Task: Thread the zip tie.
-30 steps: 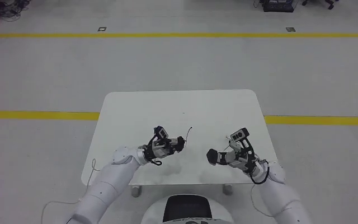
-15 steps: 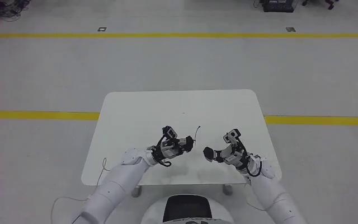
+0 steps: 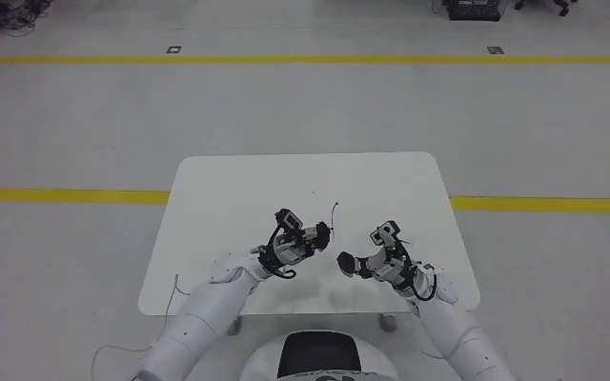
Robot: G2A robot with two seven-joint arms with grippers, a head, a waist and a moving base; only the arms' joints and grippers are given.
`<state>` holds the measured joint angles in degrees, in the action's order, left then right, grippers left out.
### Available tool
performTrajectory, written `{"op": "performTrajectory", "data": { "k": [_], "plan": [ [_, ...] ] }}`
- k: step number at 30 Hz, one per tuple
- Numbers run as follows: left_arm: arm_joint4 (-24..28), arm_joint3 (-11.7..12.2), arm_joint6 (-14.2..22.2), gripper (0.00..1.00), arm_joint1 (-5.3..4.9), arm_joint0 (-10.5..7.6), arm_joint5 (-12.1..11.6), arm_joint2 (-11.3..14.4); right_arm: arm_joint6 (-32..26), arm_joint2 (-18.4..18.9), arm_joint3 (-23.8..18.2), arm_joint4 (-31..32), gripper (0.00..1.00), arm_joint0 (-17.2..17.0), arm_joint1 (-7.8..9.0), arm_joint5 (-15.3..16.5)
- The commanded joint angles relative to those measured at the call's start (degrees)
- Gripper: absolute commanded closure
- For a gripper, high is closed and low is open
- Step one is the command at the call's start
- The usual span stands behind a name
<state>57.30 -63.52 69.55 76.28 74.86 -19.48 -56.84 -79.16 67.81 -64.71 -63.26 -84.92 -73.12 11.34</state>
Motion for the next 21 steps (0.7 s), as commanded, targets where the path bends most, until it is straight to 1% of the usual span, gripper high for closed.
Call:
{"op": "performTrajectory", "data": {
  "k": [1, 2, 3, 5, 7, 8, 10, 13, 21],
  "plan": [
    [-0.4, 0.3, 0.5, 1.00, 0.38, 0.33, 0.0, -0.5, -0.3, -0.3, 0.4, -0.6, 0.00, 0.2, -0.14, -0.1],
    [-0.6, 0.4, 0.8, 1.00, 0.58, 0.43, 0.0, -0.6, -0.4, -0.4, 0.7, -0.8, 0.00, 0.4, -0.21, -0.1],
    [-0.9, 0.9, 1.2, 1.00, 0.85, 0.49, 0.0, -0.6, -0.5, -0.6, 0.9, -1.2, 0.07, 0.6, -0.32, -0.1],
    [-1.7, 1.6, 1.3, 1.00, 1.24, 0.36, 0.0, -0.5, -0.5, -0.9, 1.3, -1.8, 0.35, 0.8, -0.48, -0.3],
    [-1.9, 2.3, 1.6, 1.00, 1.66, 0.24, 0.0, -0.6, -0.5, -1.3, 1.7, -2.3, 0.46, 1.1, -0.64, -0.5],
    [-2.0, 2.6, 1.8, 1.00, 1.83, 0.18, 0.0, -0.5, -0.5, -1.6, 1.8, -2.3, 0.50, 1.2, -0.71, -0.7],
    [-2.2, 2.9, 2.0, 1.00, 2.02, 0.04, 0.0, -0.6, -0.5, -2.0, 2.3, -2.4, 0.51, 1.5, -0.86, -0.7],
    [-2.2, 2.9, 2.0, 1.00, 2.02, 0.04, 0.0, -0.6, -0.5, -2.5, 3.2, -2.3, 0.55, 2.0, -1.06, -0.7],
    [-2.2, 2.9, 2.0, 1.00, 2.02, 0.04, 0.0, -0.6, 0.2, -3.3, 4.6, -2.0, 0.59, 2.8, -1.50, -0.5]
  ]
}}
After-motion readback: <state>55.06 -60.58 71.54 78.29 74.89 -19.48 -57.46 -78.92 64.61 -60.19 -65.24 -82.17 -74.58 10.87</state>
